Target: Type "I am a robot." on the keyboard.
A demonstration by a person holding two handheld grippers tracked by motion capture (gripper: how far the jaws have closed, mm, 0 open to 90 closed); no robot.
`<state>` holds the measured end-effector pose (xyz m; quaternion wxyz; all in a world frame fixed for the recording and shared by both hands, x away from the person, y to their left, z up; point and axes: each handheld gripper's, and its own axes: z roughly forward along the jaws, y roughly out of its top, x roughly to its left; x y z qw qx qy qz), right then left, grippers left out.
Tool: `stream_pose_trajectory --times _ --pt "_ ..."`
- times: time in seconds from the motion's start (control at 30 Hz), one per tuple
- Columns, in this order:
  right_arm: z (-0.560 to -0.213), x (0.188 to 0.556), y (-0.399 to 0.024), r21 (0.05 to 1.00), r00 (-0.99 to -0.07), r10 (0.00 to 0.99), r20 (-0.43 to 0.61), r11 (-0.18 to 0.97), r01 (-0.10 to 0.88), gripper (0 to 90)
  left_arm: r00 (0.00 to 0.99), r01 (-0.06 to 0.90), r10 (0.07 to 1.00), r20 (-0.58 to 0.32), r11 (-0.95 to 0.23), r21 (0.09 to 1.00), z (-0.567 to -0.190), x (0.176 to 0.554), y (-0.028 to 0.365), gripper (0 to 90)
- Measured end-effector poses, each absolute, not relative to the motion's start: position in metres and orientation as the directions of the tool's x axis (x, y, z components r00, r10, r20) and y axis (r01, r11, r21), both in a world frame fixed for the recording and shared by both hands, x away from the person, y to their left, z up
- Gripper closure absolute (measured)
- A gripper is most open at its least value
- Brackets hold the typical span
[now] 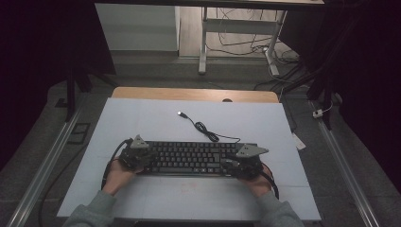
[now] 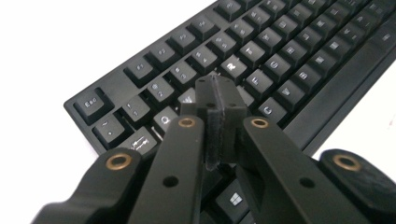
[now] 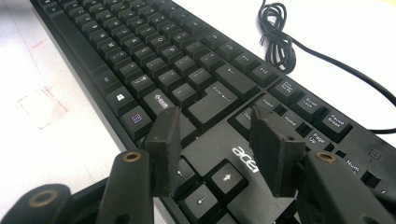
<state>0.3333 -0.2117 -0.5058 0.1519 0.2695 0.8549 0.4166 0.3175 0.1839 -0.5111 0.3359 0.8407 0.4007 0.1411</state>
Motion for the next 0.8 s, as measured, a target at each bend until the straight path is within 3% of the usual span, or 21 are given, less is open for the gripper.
stream_pose_trajectory --times 0.8 --pt "-0.5066 0.3331 -0.2107 0.792 -0.809 0.586 -0.035 0.510 0.335 53.5 0.615 0.615 0.789 -0.006 -0.474 0.630 -0.5191 0.3212 0.1853 88.8"
